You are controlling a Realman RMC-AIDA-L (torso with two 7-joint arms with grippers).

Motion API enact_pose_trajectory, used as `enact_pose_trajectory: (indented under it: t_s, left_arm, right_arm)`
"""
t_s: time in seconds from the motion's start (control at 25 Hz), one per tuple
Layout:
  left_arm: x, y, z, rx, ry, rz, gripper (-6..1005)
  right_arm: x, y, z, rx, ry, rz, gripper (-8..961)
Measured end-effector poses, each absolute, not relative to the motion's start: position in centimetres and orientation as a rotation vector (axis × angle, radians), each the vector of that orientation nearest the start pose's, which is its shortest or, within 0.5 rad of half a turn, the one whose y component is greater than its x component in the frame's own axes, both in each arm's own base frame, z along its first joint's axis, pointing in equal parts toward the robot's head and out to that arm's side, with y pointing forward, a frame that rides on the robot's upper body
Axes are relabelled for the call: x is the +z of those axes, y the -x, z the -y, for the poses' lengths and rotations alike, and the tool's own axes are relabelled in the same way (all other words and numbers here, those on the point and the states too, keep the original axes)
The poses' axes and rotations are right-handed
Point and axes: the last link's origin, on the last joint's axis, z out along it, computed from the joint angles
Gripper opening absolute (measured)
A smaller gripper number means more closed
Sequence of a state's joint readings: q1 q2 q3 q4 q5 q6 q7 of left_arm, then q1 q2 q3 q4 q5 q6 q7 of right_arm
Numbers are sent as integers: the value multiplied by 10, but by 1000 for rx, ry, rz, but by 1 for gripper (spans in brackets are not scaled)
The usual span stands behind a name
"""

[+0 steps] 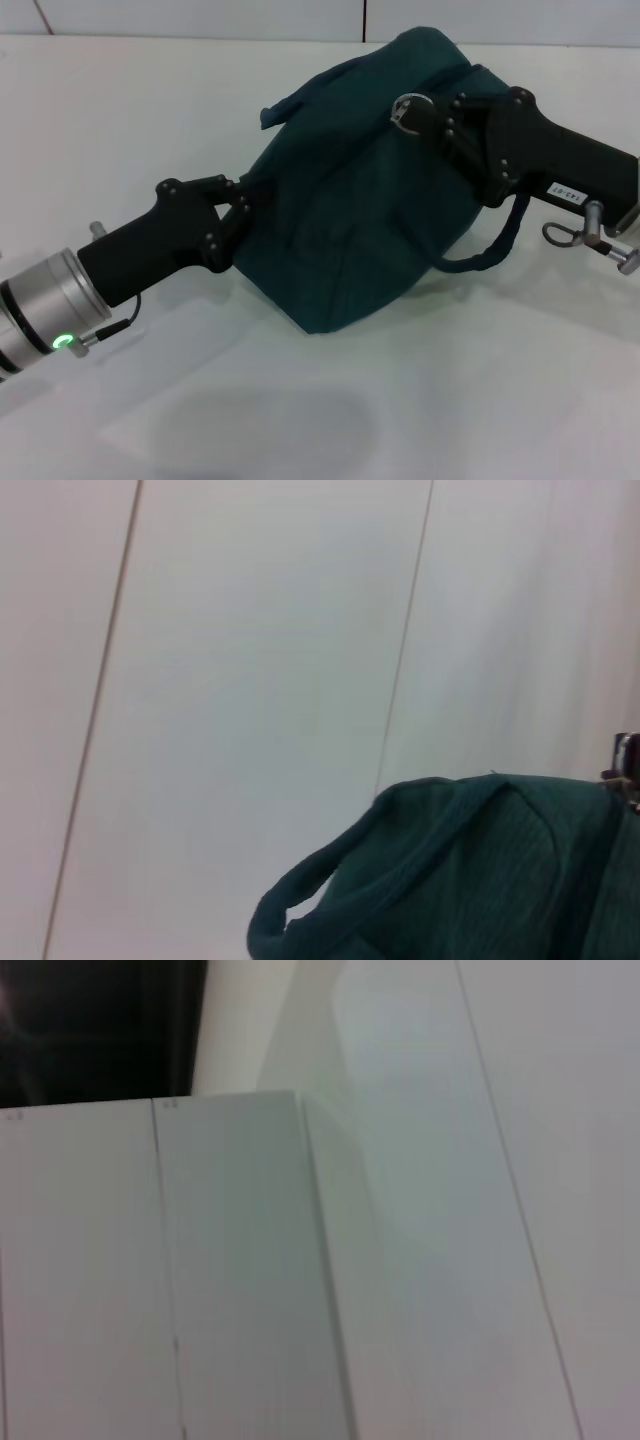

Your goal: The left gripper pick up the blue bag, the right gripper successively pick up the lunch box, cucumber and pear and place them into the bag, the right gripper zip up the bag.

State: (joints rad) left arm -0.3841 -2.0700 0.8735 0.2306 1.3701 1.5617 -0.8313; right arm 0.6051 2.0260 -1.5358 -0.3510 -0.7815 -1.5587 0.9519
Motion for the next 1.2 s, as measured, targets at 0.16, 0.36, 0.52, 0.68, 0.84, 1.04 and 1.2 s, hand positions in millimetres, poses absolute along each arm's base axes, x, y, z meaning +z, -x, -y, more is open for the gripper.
enact_pose_trajectory:
  t_s: [0.16, 0.36, 0.52, 0.68, 0.84, 1.04, 1.2]
  left_arm:
    - [-31, 285, -276, -1124, 2350, 525, 72]
    - [-31, 283, -275, -1134, 2368, 502, 115]
    - [-32, 283, -275, -1114, 2393, 482, 159]
    - [-34, 283, -273, -1102, 2415, 475, 173]
    - [-37, 285, -269, -1088, 2434, 462, 135]
    - [-40, 285, -264, -1098, 2427, 469, 84]
    - [-41, 279, -264, -1145, 2403, 469, 101]
  right_arm:
    - [-31, -183, -336, 1374, 2503, -282, 15]
    - [-25, -192, -340, 1357, 2412, -291, 15]
    - [-17, -202, -341, 1348, 2311, -282, 15]
    - [-12, -206, -343, 1341, 2260, -285, 15]
    - [-11, -211, -347, 1302, 2241, -304, 15]
    - [-13, -212, -347, 1290, 2247, -311, 15]
    - [-17, -211, -344, 1292, 2270, -305, 15]
